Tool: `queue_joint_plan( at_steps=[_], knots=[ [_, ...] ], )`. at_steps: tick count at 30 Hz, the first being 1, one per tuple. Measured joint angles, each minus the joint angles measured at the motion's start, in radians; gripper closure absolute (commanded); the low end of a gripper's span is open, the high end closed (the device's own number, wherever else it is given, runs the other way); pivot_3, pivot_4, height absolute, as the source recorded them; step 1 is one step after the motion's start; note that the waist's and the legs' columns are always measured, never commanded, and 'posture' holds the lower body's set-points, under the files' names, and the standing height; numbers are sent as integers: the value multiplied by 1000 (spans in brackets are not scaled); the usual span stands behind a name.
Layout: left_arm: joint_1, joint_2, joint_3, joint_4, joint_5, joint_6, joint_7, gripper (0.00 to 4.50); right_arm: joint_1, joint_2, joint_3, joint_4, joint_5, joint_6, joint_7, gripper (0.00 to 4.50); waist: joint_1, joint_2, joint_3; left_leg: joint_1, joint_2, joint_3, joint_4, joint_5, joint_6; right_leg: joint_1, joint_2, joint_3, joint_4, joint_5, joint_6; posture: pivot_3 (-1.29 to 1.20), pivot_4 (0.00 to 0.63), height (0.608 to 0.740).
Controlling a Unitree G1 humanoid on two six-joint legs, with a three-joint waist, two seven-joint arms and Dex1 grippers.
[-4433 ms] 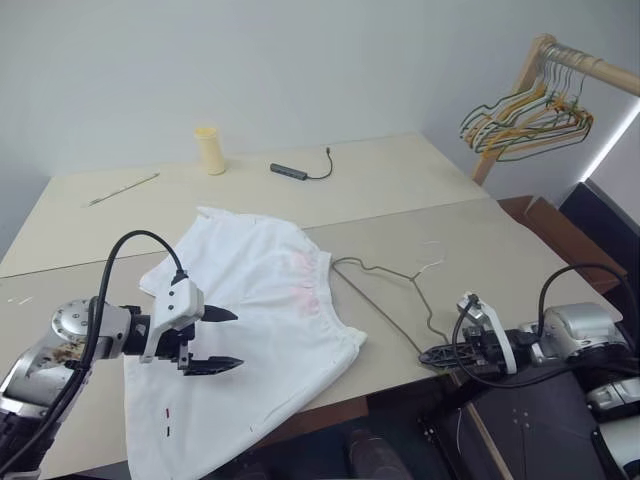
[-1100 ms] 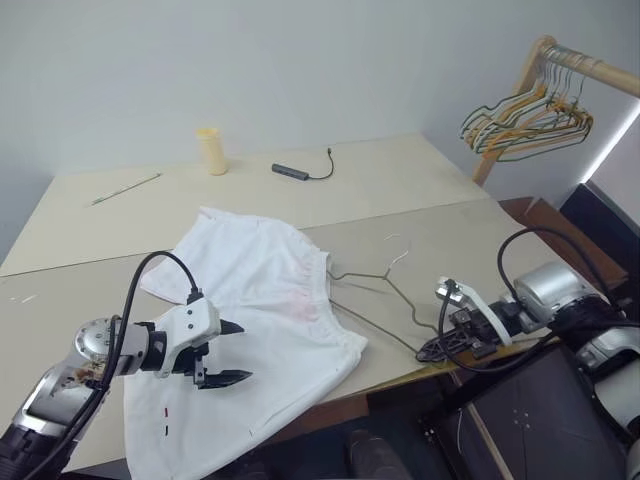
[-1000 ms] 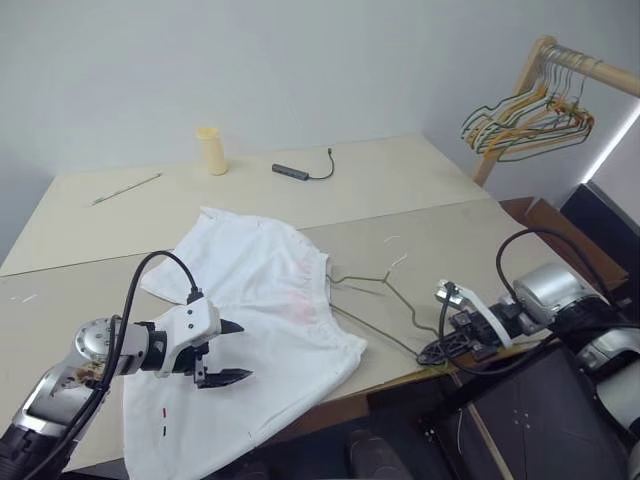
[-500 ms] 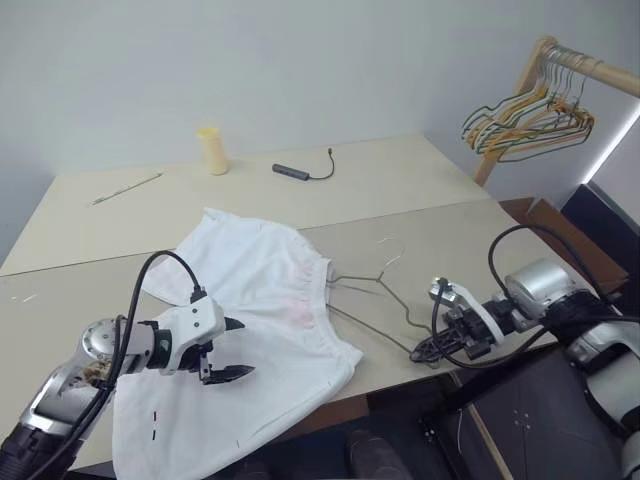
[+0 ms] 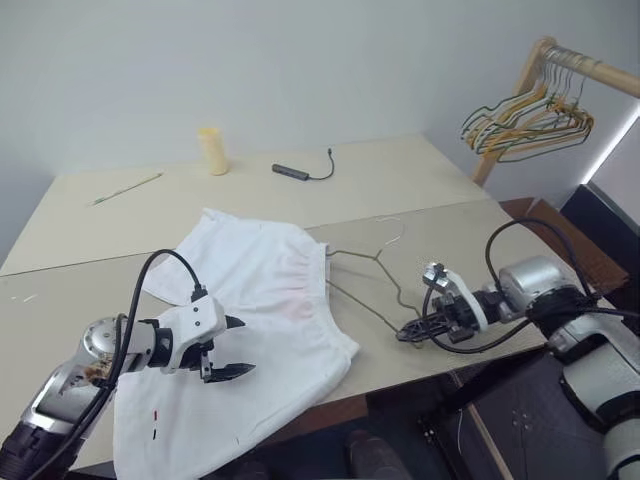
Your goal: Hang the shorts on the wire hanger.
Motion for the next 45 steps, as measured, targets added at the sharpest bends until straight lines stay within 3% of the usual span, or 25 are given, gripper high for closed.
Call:
queue_joint_plan(
  at_steps=[6, 12, 18, 21, 25, 29, 33, 39, 45],
  knots=[
    [0, 3, 0, 2, 4, -2, 0, 30, -31, 104, -6, 122, -92, -38, 0, 4500, 2, 0, 0, -1, 0, 0, 0, 0, 0, -1, 0, 0, 0, 0, 0, -131, 0, 740],
    [3, 8, -1, 1, 21, -3, 1, 30, -93, 180, -124, 294, -191, -86, 1, 4500, 2, 0, 0, -1, 0, -1, 0, 0, 0, 0, -1, -1, 1, 1, 0, -130, 0, 740],
    [16, 8, -1, 1, 36, -5, 1, 30, -107, 221, -188, 320, -257, -100, 1, 4500, 2, 1, 0, -1, 0, -2, 0, 0, 0, -1, -1, -1, 1, 1, -1, -131, 0, 740],
    [16, 8, -1, 1, 37, -5, 2, 30, -107, 242, -279, 358, -270, -115, -28, 4500, 1, 1, 0, -1, 0, -2, 0, 0, 0, -1, -1, -1, 1, 1, -1, -131, 0, 740],
    [17, 7, -1, 1, 37, -6, 4, 30, -88, 244, -391, 323, -299, -224, -128, 4500, 1, 1, 0, -1, 0, -3, 0, 0, 0, -1, -1, -2, 1, 1, -1, -143, 0, 740],
    [-4, -11, 4, 9, 35, -12, 13, 30, 24, 238, -437, 141, -351, -356, -240, 4500, 4, 1, 0, -2, 0, -3, -1, 0, 0, -1, -1, -2, 1, 1, -1, -158, 0, 740],
    [-172, -81, 45, 58, -4, -14, 56, 30, 127, 222, -441, -87, -418, -455, -352, 4500, 13, 1, 0, -2, -1, -3, 1, 0, 0, -1, -1, -2, 2, 1, 0, -175, 0, 740],
    [-565, -124, 97, 282, -27, -70, 75, 30, 162, 178, -461, -334, -452, -491, -413, 4500, 5, 0, -1, -3, -2, -3, 0, 0, 0, -1, -1, -2, 0, 1, 0, -182, 0, 740],
    [-946, -97, 28, 694, 13, -235, -174, 30, 164, 134, -456, -485, -463, -483, -413, 4500, -7, 0, -1, -4, -2, -3, 0, 0, 0, -2, -1, -2, 0, 1, 1, -187, 0, 740]
  ],
)
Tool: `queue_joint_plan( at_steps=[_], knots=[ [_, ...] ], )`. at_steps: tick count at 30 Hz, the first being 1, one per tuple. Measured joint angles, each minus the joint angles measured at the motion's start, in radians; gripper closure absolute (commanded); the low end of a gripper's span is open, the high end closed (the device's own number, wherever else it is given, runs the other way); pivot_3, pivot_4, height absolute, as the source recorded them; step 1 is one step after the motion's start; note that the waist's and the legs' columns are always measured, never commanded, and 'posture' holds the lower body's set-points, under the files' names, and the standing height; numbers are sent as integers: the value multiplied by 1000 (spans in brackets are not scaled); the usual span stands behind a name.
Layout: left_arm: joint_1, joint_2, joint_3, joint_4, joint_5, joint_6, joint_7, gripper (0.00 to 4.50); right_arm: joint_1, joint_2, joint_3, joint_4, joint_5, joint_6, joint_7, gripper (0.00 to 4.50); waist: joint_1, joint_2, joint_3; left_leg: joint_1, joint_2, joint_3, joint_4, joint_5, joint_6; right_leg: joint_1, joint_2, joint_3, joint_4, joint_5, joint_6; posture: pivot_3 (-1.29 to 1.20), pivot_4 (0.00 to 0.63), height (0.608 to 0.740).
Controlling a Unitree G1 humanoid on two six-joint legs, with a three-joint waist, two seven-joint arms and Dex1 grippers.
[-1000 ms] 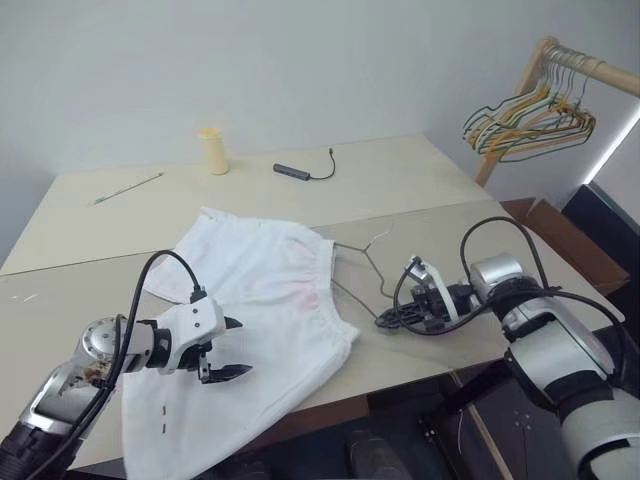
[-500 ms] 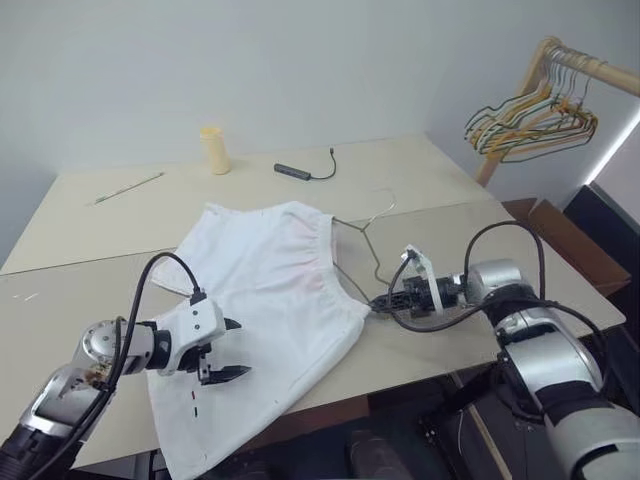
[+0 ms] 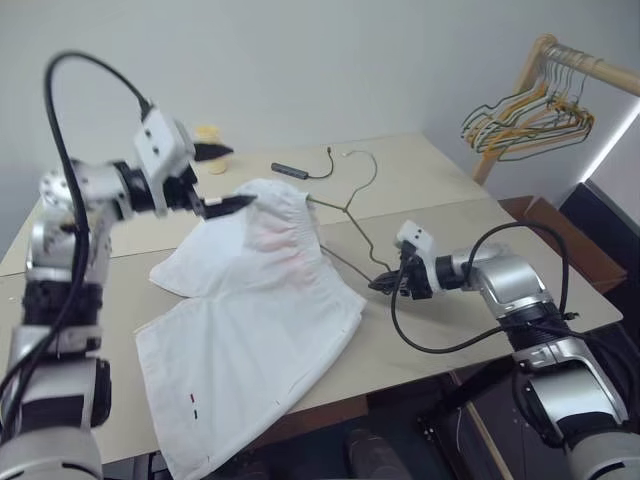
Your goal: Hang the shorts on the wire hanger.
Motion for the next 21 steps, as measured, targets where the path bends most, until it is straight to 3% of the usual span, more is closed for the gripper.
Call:
queue_joint_plan(
  at_steps=[4, 7, 11, 19, 21],
  knots=[
    [-176, 21, -104, 256, 77, -95, -250, 30, 2, -11, 36, -82, -11, 17, 3, 4500, -5, 0, 0, 0, 0, 0, 0, 0, 0, 0, 1, 0, 0, 0, 0, -198, 0, 740],
    [-236, 22, -204, 387, 100, -156, -339, 30, 4, -23, 72, -147, -32, 16, 4, 4500, -6, 0, 0, -1, 1, 0, 0, 0, 0, -1, 1, 0, 0, -1, 1, -204, 0, 740],
    [-275, 29, -355, 455, 91, -220, -355, 30, 3, -23, 90, -195, -51, 15, -7, 4500, -3, 0, 0, -4, 1, 0, 1, 0, 0, -4, 1, 0, 0, -1, 1, -210, 0, 740],
    [-292, 24, -501, 497, 35, -280, -356, 30, 3, -19, 150, -245, -109, -2, -24, 4500, -1, 0, 0, -17, 0, 1, 6, 0, 0, -18, 0, 2, 15, -1, 1, -218, 0, 740],
    [-292, 25, -526, 497, 13, -279, -356, 434, 3, -17, 159, -246, -119, -8, -29, 4500, -1, 0, 0, -17, 0, 1, 7, 0, 0, -18, 1, 2, 14, -1, 1, -219, 0, 740]
  ],
)
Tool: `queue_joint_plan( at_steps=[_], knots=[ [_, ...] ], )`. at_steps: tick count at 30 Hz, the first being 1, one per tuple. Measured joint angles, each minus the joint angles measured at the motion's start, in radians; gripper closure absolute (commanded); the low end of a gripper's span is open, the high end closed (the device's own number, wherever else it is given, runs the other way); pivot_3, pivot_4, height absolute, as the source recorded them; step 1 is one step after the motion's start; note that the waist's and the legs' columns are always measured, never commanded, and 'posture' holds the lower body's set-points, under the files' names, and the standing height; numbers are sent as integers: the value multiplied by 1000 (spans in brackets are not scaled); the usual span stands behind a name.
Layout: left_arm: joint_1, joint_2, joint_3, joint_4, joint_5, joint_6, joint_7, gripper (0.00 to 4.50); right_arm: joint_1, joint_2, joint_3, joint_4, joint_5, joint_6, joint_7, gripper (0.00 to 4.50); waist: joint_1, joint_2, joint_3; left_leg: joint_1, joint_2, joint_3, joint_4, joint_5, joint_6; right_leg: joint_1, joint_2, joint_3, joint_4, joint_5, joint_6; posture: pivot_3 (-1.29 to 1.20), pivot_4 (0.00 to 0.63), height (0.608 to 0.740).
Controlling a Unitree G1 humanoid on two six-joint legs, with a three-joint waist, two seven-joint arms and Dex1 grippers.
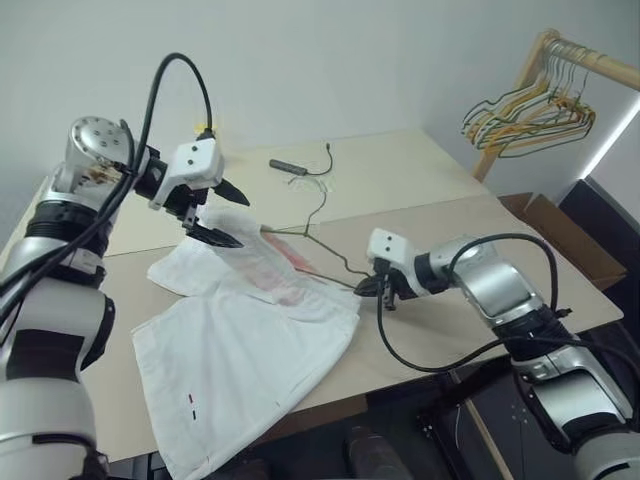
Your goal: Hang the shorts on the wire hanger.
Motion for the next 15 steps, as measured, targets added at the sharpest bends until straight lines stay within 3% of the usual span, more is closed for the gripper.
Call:
queue_joint_plan(
  at_steps=[6, 15],
  knots=[
    [1, 5, -68, -2, -36, -1, 0, 2276, -1, 11, 1, -12, -5, 1, -2, 4500, -1, 0, 0, 0, 0, 0, 0, 0, 0, 0, 0, 0, 0, 0, 0, -226, 0, 740],
    [16, -13, -108, 14, -23, -47, 0, 2276, -22, 20, 2, -52, -4, 25, -2, 4500, -2, 0, 0, 0, 0, 0, 1, 0, 0, 0, 0, 0, 0, 0, 0, -235, 0, 740]
  ],
)
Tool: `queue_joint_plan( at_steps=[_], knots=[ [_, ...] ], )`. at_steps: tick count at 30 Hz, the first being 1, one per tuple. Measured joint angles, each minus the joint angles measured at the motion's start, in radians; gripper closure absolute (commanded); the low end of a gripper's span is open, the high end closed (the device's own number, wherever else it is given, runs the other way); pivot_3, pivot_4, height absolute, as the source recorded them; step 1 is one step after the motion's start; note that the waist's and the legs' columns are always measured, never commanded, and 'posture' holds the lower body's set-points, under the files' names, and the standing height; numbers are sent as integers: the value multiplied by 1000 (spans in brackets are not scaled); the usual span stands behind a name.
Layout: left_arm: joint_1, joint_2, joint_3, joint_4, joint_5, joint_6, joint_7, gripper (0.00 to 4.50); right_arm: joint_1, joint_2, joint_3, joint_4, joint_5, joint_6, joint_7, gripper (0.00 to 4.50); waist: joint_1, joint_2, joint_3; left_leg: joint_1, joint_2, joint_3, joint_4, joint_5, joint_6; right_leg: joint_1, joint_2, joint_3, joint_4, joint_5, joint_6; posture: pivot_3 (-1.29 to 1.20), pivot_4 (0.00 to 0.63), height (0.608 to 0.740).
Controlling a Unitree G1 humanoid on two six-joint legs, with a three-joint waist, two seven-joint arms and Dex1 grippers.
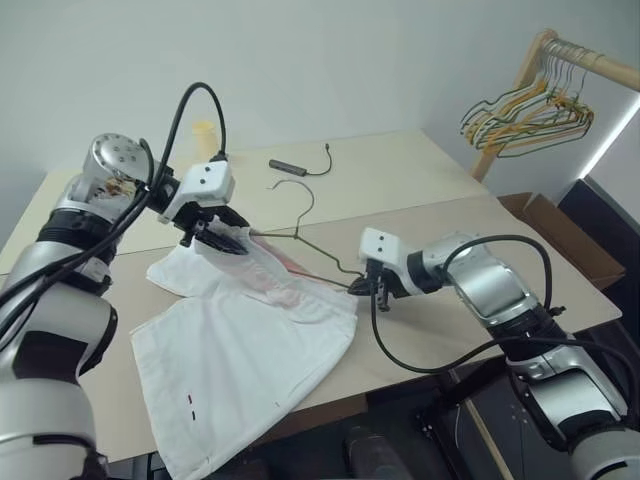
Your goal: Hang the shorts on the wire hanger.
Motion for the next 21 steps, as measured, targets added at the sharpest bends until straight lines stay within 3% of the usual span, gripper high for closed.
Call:
queue_joint_plan(
  at_steps=[3, 8, 9, 15, 21],
  knots=[
    [0, -8, 0, 18, 17, -4, 0, 2801, -5, 1, 0, -10, 1, 12, -1, 4500, -2, 0, 0, 0, 0, 0, 0, 0, 0, 0, 0, 0, 0, 0, 0, -237, 0, 740],
    [0, -19, 6, 32, 22, -2, 0, 4357, -5, 1, 0, -11, -1, 15, -8, 4500, -10, 0, 0, 0, 0, 0, 0, 0, 0, 0, 0, 0, 0, 0, 0, -233, 0, 740],
    [0, -19, 6, 32, 22, -2, 0, 4480, -5, 1, 0, -11, -4, 14, -12, 4500, -12, 0, 0, 0, 0, 0, 0, 0, 0, 0, 0, 0, 1, 0, 0, -231, 0, 740],
    [0, -15, 6, 34, 28, -3, 0, 4480, 9, 20, 0, 10, -61, -80, -82, 4500, -23, 0, 0, 0, 0, 0, 0, 0, 0, 0, 0, 0, 1, 0, 0, -227, 0, 740],
    [6, -4, 21, 57, 56, -28, 0, 4500, 65, 29, -40, 39, -57, -140, -123, 2760, -23, 0, 0, 0, 0, 0, 0, 0, 0, 0, 0, 0, 2, 0, 0, -235, 0, 740]
  ],
)
